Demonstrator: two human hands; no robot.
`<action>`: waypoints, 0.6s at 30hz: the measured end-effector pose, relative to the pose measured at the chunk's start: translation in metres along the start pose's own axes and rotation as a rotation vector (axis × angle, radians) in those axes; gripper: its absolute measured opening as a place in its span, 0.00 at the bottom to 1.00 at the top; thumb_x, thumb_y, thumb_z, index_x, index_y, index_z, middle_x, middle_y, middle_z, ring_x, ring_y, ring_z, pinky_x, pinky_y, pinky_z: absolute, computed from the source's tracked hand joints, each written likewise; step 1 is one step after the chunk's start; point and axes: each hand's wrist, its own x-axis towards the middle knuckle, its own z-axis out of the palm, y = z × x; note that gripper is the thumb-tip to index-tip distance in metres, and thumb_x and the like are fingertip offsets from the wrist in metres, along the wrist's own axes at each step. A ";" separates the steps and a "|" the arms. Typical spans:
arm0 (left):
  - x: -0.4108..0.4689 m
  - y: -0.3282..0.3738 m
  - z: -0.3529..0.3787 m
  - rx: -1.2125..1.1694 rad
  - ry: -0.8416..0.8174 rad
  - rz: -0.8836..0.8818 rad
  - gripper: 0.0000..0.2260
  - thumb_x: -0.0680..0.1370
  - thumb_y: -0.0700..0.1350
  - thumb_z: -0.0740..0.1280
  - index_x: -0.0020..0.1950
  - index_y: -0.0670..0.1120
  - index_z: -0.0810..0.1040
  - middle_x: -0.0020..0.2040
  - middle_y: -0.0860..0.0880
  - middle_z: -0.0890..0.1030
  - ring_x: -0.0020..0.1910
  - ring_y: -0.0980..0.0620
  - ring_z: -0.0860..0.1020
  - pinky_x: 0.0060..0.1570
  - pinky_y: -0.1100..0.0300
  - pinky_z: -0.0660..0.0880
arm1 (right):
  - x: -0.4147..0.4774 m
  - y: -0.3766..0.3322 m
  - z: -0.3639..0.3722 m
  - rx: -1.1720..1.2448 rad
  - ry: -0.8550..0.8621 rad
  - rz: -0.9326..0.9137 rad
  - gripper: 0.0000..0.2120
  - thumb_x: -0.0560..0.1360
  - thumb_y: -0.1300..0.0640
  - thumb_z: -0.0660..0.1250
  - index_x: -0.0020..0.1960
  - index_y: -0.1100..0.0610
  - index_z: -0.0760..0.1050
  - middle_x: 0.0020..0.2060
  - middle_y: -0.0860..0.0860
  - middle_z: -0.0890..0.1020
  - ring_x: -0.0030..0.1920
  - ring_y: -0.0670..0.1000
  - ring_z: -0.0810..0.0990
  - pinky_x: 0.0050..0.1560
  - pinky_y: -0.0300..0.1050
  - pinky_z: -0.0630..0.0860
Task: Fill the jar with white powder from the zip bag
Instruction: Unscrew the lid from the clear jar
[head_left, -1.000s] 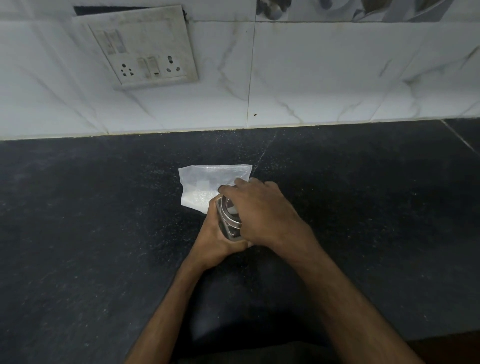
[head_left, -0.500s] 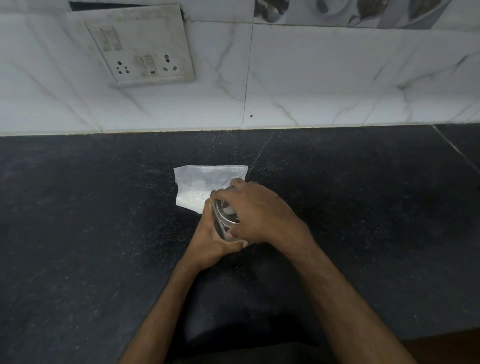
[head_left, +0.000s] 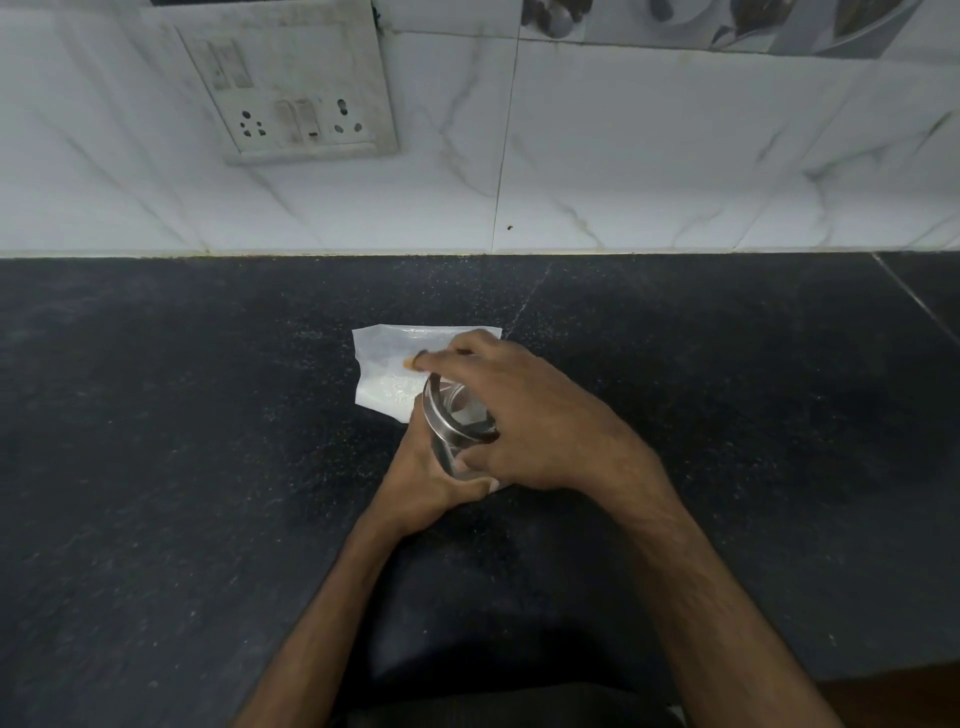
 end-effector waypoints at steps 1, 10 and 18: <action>0.000 -0.001 0.000 -0.001 -0.003 -0.005 0.42 0.61 0.36 0.80 0.71 0.40 0.64 0.61 0.44 0.78 0.60 0.51 0.79 0.51 0.66 0.76 | -0.003 0.002 0.000 0.091 0.041 0.010 0.43 0.67 0.50 0.77 0.76 0.40 0.57 0.68 0.45 0.66 0.65 0.46 0.69 0.63 0.47 0.71; -0.001 0.000 -0.002 0.022 0.000 0.010 0.43 0.62 0.29 0.79 0.69 0.49 0.61 0.62 0.52 0.73 0.59 0.68 0.74 0.54 0.75 0.70 | -0.040 0.064 0.028 0.865 0.790 0.289 0.23 0.57 0.45 0.82 0.41 0.52 0.73 0.54 0.51 0.81 0.53 0.47 0.83 0.49 0.45 0.80; -0.001 0.000 -0.002 0.054 -0.004 0.007 0.44 0.62 0.33 0.80 0.70 0.49 0.61 0.64 0.52 0.72 0.61 0.68 0.73 0.55 0.76 0.69 | -0.078 0.117 0.103 0.493 0.901 0.631 0.20 0.56 0.53 0.84 0.30 0.57 0.73 0.64 0.57 0.79 0.65 0.48 0.77 0.64 0.45 0.74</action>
